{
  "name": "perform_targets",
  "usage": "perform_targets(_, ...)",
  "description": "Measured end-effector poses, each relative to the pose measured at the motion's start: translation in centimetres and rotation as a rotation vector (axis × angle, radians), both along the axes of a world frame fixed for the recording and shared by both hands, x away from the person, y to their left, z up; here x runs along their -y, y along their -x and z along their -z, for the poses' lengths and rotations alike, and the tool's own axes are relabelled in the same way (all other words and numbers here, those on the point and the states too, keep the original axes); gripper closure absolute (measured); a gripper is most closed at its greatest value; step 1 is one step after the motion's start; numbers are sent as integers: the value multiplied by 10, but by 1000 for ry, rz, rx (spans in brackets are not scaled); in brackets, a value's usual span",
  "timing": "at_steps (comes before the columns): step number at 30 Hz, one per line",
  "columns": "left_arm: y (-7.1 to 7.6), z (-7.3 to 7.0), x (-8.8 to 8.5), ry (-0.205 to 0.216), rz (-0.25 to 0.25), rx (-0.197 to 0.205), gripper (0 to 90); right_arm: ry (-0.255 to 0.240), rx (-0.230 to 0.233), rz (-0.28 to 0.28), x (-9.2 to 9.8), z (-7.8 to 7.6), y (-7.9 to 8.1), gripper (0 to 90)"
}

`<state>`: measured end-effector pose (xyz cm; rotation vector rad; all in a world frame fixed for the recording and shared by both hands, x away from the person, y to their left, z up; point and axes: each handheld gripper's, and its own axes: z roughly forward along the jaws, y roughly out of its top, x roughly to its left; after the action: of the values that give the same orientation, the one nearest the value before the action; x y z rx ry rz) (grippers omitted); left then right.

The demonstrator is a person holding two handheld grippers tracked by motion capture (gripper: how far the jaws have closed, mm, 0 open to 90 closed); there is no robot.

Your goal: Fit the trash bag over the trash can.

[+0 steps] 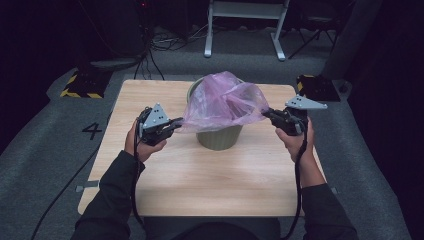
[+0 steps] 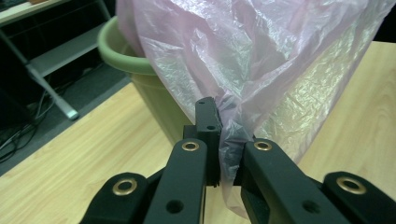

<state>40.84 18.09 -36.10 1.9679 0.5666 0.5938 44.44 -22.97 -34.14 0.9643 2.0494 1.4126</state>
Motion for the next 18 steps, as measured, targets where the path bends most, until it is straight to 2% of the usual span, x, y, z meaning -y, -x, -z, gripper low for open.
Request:
perform_targets(4, 8, -1, -4, 8, 14, 6, 885, 1, -6, -19, 2, 5, 8, 886)
perform_targets(7, 5, 8, -6, -7, -13, -15, 879, 18, -13, -20, 2, 11, 9, 886)
perform_targets(9, 2, 14, -6, -17, -25, -29, 871, 21, -29, -4, 3, 17, 5, 886)
perform_targets(12, -5, 24, -3, -33, -59, -32, 860, -7, -58, 17, 7, 27, -5, 885)
perform_targets(14, -13, 27, -2, -25, -80, -29, 855, -23, -70, 36, 8, 31, -14, 885)
perform_targets(16, -20, 29, -2, -16, -112, -20, 847, -18, -71, 50, 7, 33, -21, 885)
perform_targets(17, -20, 29, -2, -16, -112, -20, 839, -17, -72, 55, 6, 33, -24, 885)
perform_targets(18, -27, 30, -4, 18, -138, -28, 795, -18, -74, 53, 4, 33, -28, 884)
